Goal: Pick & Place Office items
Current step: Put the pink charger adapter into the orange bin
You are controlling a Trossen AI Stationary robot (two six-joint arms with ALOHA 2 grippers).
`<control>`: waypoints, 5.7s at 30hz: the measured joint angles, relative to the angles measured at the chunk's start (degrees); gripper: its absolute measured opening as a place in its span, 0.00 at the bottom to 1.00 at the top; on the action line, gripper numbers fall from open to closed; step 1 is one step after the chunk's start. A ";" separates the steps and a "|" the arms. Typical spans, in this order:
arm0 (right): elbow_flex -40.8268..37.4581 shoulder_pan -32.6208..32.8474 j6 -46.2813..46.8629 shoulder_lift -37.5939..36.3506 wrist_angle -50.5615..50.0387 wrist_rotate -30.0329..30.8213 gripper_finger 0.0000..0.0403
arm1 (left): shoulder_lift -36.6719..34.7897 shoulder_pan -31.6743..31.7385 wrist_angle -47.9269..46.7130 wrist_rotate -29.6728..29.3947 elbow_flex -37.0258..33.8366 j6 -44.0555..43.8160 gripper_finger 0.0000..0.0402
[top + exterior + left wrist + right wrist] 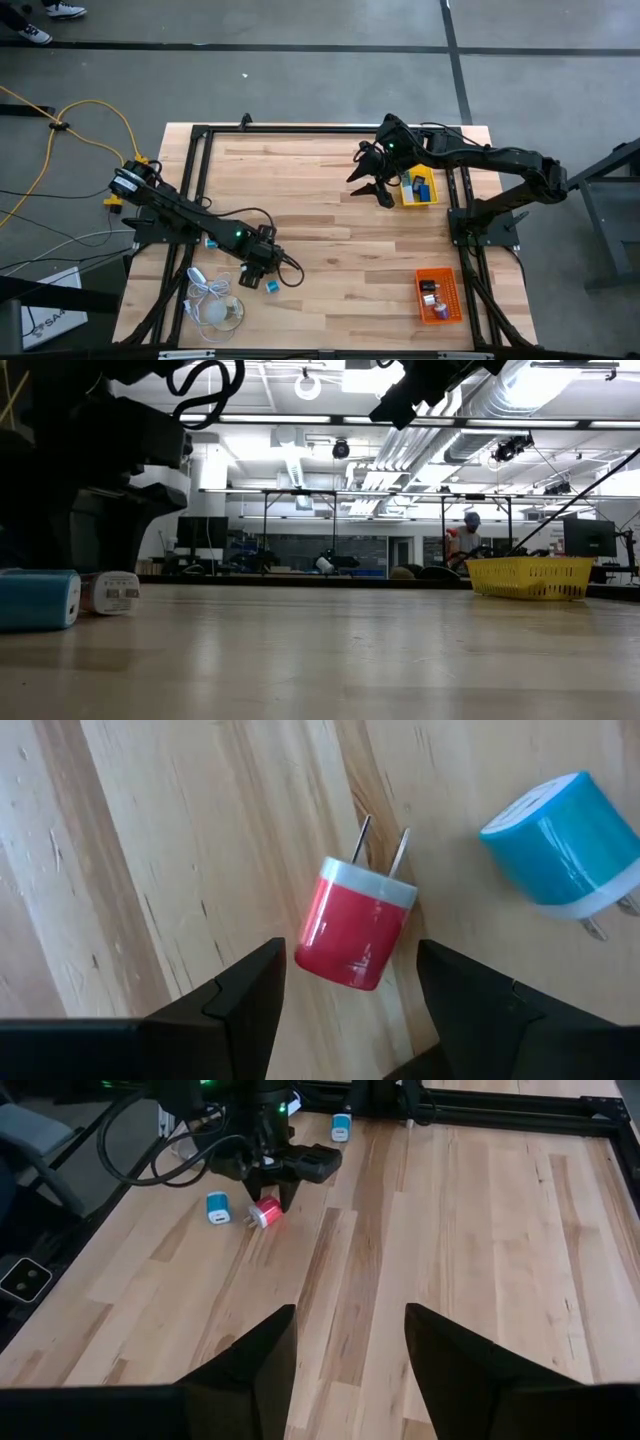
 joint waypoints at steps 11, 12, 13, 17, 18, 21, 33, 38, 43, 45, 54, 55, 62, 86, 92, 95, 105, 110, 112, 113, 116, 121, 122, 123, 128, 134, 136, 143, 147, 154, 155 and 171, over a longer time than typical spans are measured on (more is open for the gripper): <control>0.00 0.00 0.01 0.00 0.00 0.03 0.43 | 0.68 -0.02 0.05 -1.77 -0.02 0.24 0.54; 0.00 0.00 0.00 0.00 0.00 0.04 0.43 | 1.10 -0.04 -0.01 -1.76 -0.03 0.24 0.54; 0.00 0.00 0.02 0.00 -0.01 0.02 0.43 | 1.60 -0.13 -0.01 -1.64 -0.07 0.24 0.54; 0.00 0.00 0.02 0.00 0.04 0.04 0.43 | 2.57 -0.33 0.29 -1.20 -0.07 0.26 0.54; 0.00 0.00 0.02 0.00 0.07 0.02 0.43 | 2.60 -0.32 0.15 -1.17 -0.09 0.26 0.54; 0.00 0.00 0.00 0.00 0.05 0.02 0.43 | 2.60 -0.31 0.23 -1.11 -0.09 0.26 0.54; 0.00 0.00 0.00 0.00 0.04 -0.13 0.43 | 2.51 -0.28 0.55 -1.09 -0.09 1.15 0.54; 0.00 0.00 0.02 0.00 0.04 -0.15 0.43 | 2.49 -0.28 1.26 -1.10 -0.09 2.17 0.54; 0.00 0.00 0.01 0.00 0.04 -0.15 0.43 | 2.49 -0.28 1.27 -2.30 -0.09 3.65 0.53; 0.00 0.00 0.00 0.00 0.04 -0.15 0.43 | 2.49 -0.28 1.25 -2.40 -0.09 3.99 0.52; 0.00 0.00 0.00 0.00 0.04 -0.15 0.43 | 2.47 -0.28 1.21 -2.38 -0.09 3.82 0.41; 0.00 0.00 0.00 0.00 0.04 -0.13 0.43 | 2.47 -0.28 1.14 -2.38 -0.09 3.52 0.41; 0.00 0.00 0.01 0.00 0.04 -0.15 0.43 | 2.43 -0.28 0.92 -2.36 -0.07 2.98 0.37; 0.00 0.00 0.01 0.00 0.04 -0.15 0.43 | 2.43 -0.28 0.87 -2.32 0.46 1.31 0.34; 0.00 0.00 0.01 0.00 0.04 -0.15 0.43 | 1.57 -0.30 1.10 -3.47 1.77 1.32 0.34; 0.00 0.00 0.01 0.00 0.03 -0.15 0.43 | 0.46 -0.27 2.29 -3.99 2.06 1.31 0.34; 0.00 0.00 0.01 0.00 0.08 -0.15 0.43 | -1.11 5.30 4.93 -7.24 5.98 2.34 0.33; 0.00 0.00 0.00 0.00 0.33 -0.15 0.43 | -1.11 10.60 5.77 -9.07 9.95 6.63 0.33; 0.00 0.00 0.00 0.00 0.44 -0.15 0.43 | -1.11 12.43 7.67 -10.13 11.47 8.73 0.33; 0.00 0.00 0.01 0.00 0.42 -0.15 0.43 | -1.11 13.23 8.74 -10.49 12.05 9.82 0.33; 0.00 0.00 0.01 0.00 0.42 -0.15 0.43 | -1.11 15.16 12.29 -11.78 13.27 12.89 0.33; 0.00 0.00 0.02 0.00 0.42 -0.11 0.43 | -1.11 16.86 20.17 -12.75 13.44 14.49 0.33; 0.00 0.00 0.02 0.00 0.42 -0.09 0.43 | -1.11 17.09 21.30 -12.92 13.44 14.49 0.33; 0.00 0.00 0.00 0.00 0.42 -0.09 0.43 | -1.11 17.18 22.19 -13.06 13.44 14.32 0.33; 0.00 0.00 0.00 0.00 0.42 -0.09 0.43 | -1.09 17.12 24.93 -14.45 13.10 10.95 0.33; 0.00 0.00 0.01 0.00 0.42 0.01 0.43 | -1.05 15.54 29.59 -14.45 10.58 4.79 0.33; 0.00 0.00 0.00 0.00 0.39 0.02 0.43 | -1.05 15.00 34.17 -14.44 8.68 3.23 0.33; 0.00 0.00 0.02 0.00 0.39 -0.10 0.43 | -1.01 13.34 56.03 -17.64 -0.24 0.42 0.33; 0.00 0.00 0.02 0.00 0.39 -0.13 0.43 | -0.61 12.01 67.10 -21.10 -4.98 0.75 0.33; 0.00 0.00 0.01 0.00 0.39 -0.13 0.43 | 3.40 11.19 80.41 -22.10 -8.54 0.39 0.33; 0.00 0.00 0.01 0.00 0.40 -0.14 0.43 | 4.13 11.19 82.39 -22.07 -8.71 0.38 0.33; 0.00 0.00 0.00 0.00 0.42 -0.11 0.43 | 5.77 11.20 87.91 -21.32 -9.42 2.72 0.33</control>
